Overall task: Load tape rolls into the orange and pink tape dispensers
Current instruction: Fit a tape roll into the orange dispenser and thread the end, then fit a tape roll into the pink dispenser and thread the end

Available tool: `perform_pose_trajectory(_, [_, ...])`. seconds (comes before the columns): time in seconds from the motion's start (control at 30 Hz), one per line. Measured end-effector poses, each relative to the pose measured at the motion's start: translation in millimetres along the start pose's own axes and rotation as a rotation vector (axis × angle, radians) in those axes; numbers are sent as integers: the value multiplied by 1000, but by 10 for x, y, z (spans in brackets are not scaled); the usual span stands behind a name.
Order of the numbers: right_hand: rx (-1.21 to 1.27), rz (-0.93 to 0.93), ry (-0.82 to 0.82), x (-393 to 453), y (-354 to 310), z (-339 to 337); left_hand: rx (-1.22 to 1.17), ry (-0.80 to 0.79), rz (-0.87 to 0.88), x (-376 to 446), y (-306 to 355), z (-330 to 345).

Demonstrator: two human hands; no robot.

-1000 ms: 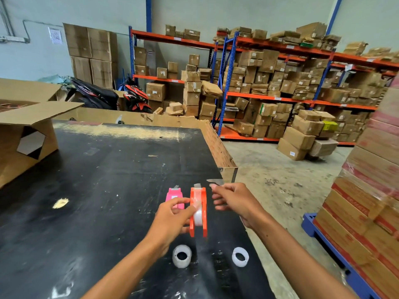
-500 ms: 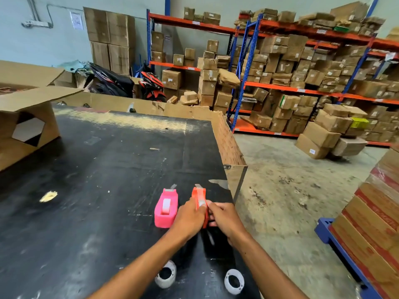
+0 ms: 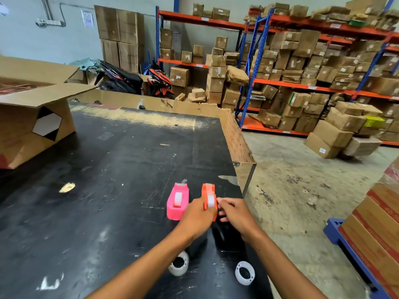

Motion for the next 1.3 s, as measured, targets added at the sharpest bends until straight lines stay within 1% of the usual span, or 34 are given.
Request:
perform_pose_trajectory(0.1, [-24, 1, 4, -49, -58, -12, -41, -10, -4, -68, -27, -46])
perform_pose_trajectory(0.17, [-74, -54, 65, -68, -134, -13, -51, -11, 7, -148, -19, -126])
perform_pose_trajectory(0.23, [-215, -153, 155, -85, -258, -4, -26, 50, 54, -193, -56, -278])
perform_pose_trajectory(0.3, [-322, -260, 198, -93, -404, 60, 20, 158, 103, -208, -131, -461])
perform_pose_trajectory(0.37, [-396, -338, 154, -97, -541, 220, 113, 247, 152, -219, -220, -671])
perform_pose_trajectory(0.4, [-436, -357, 104, -98, -605, 323, 166, 270, 171, -238, -256, -764])
perform_pose_trajectory(0.43, [-491, -370, 38, -91, -657, 432, 218, 259, 172, -258, -283, -844])
perform_pose_trajectory(0.53, [-694, -381, -162, -81, -792, 724, 322, 118, 128, -233, -379, -948])
perform_pose_trajectory(0.57, [-750, -355, -209, -88, -829, 787, 344, 73, 131, -214, -426, -967])
perform_pose_trajectory(0.63, [-846, -266, -264, -99, -852, 839, 336, 40, 133, -119, -590, -929])
perform_pose_trajectory(0.73, [-898, -165, -264, -70, -835, 874, 326, 129, 153, -148, -703, -887])
perform_pose_trajectory(0.83, [-896, -83, -283, 29, -850, 942, 422, 198, 166, -153, -753, -892])
perform_pose_trajectory(0.97, [-970, -9, -361, 147, -917, 1035, 440, 216, 193, -53, -826, -983])
perform_pose_trajectory(1.03, [-1033, -43, -367, 191, -954, 1058, 435, 214, 203, 10, -828, -1009])
perform_pose_trajectory(1.17, [-1150, -210, -345, 191, -978, 1120, 430, 220, 221, 81, -778, -1046])
perform_pose_trajectory(1.3, [-1091, -312, -282, 131, -979, 1081, 396, 222, 213, 93, -855, -1074])
Point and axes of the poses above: each hand's wrist, its own x-axis towards the middle knuckle, its own z-axis out of the palm, y = z × x, the point moved 2 cm from there along x, towards the middle knuckle, and after that the axes turned 10 degrees about -z, right-handed, at the moved point
